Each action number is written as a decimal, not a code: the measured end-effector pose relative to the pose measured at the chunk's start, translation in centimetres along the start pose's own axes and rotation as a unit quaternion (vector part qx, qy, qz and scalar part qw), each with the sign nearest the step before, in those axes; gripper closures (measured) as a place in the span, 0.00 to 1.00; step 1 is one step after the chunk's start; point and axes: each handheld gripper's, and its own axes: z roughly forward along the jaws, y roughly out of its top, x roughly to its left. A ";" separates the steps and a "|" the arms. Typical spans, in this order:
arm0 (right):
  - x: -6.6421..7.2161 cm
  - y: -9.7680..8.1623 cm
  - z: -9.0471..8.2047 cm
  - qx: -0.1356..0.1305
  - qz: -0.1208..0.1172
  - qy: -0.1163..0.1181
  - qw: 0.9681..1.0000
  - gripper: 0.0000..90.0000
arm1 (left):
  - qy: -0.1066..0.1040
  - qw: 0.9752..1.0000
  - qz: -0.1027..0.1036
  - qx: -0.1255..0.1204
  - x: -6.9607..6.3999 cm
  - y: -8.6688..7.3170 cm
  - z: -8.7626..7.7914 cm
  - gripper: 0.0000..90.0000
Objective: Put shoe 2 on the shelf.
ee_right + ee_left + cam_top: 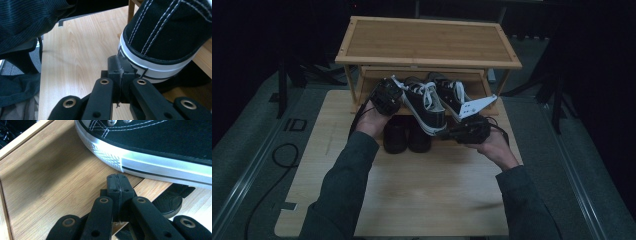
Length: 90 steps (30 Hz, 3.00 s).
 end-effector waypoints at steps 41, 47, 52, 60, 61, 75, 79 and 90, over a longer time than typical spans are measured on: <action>-0.6 1.5 3.3 -0.008 -0.007 -0.003 1.000 1.00 | 0.004 1.000 0.012 0.000 -0.1 0.1 0.0 1.00; -0.6 1.5 3.3 -0.008 -0.007 -0.001 1.000 1.00 | 0.020 0.999 0.023 0.013 0.3 0.0 0.1 1.00; -0.6 1.5 3.4 -0.009 -0.007 0.000 1.000 1.00 | 0.018 1.000 0.019 0.012 0.9 -0.5 0.1 1.00; -0.6 1.5 3.8 -0.016 -0.012 0.003 1.000 1.00 | 0.015 1.000 0.017 0.016 0.9 -0.4 0.1 1.00; -0.6 1.5 3.8 -0.016 -0.012 0.003 1.000 1.00 | 0.015 1.000 0.017 0.016 0.9 -0.4 0.1 1.00; -1.1 2.6 5.6 -0.019 -0.013 -0.011 1.000 1.00 | 0.013 1.000 0.013 0.016 1.0 -0.4 0.0 1.00; -1.2 2.7 5.9 -0.023 -0.013 -0.007 1.000 1.00 | 0.012 1.000 0.012 0.015 1.0 -0.5 0.0 1.00; -1.9 3.0 6.1 -0.036 -0.007 -0.004 0.999 1.00 | 0.015 1.000 0.010 0.016 0.9 -0.4 0.0 1.00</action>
